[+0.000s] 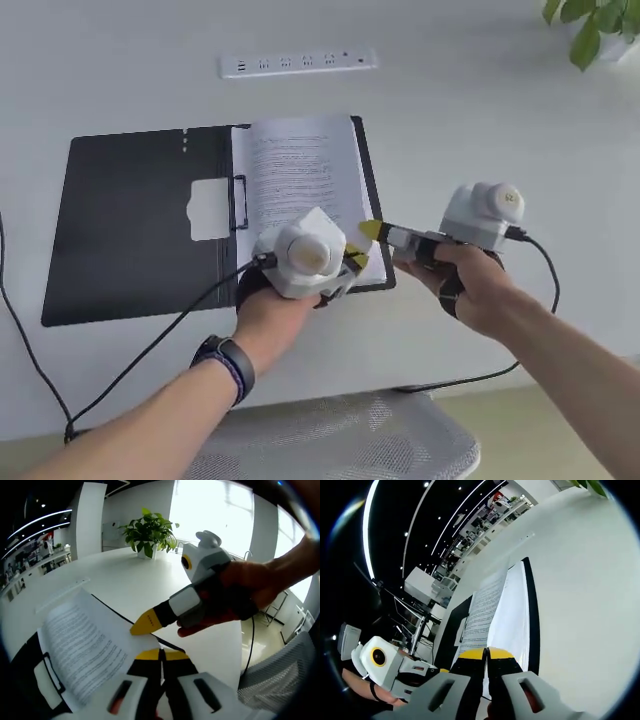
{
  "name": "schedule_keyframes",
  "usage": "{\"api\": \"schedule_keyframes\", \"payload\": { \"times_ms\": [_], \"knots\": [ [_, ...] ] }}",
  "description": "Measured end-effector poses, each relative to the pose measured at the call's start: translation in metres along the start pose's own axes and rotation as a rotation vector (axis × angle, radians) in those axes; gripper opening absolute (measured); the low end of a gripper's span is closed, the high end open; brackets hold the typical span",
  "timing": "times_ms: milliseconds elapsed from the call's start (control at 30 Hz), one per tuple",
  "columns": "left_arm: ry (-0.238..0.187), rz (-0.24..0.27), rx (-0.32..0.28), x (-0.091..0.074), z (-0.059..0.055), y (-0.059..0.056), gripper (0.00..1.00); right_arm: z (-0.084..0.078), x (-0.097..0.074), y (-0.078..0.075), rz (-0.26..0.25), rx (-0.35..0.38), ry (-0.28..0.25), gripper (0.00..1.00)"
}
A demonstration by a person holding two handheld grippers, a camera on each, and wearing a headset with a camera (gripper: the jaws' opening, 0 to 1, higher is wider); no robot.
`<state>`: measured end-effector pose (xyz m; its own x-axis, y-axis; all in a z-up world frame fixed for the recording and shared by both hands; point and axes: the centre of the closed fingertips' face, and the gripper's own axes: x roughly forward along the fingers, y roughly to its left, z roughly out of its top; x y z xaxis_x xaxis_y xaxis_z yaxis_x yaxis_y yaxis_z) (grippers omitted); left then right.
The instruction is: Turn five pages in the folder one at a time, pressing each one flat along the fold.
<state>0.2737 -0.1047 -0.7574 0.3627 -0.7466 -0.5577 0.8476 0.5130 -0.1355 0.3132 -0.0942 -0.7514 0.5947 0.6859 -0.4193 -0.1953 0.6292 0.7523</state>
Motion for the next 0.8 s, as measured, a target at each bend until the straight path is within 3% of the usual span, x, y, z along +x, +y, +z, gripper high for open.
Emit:
{"api": "schedule_keyframes", "payload": {
  "times_ms": [233, 400, 600, 800],
  "knots": [
    [-0.021, 0.032, 0.017, -0.019, 0.008, 0.01, 0.0, 0.01, 0.005, 0.024, 0.039, -0.001, -0.029, 0.0],
    [-0.035, 0.065, 0.025, -0.033, 0.011, 0.023, 0.0, 0.014, 0.009, 0.041, 0.063, -0.071, -0.033, 0.01],
    [-0.048, 0.107, 0.011, -0.05, 0.01, 0.037, 0.0, 0.02, 0.008, 0.062, 0.116, -0.135, -0.037, 0.18],
    [-0.065, 0.139, -0.008, -0.064, 0.01, 0.049, 0.0, 0.022, 0.009, 0.068, 0.124, -0.161, -0.038, 0.2]
  ]
}}
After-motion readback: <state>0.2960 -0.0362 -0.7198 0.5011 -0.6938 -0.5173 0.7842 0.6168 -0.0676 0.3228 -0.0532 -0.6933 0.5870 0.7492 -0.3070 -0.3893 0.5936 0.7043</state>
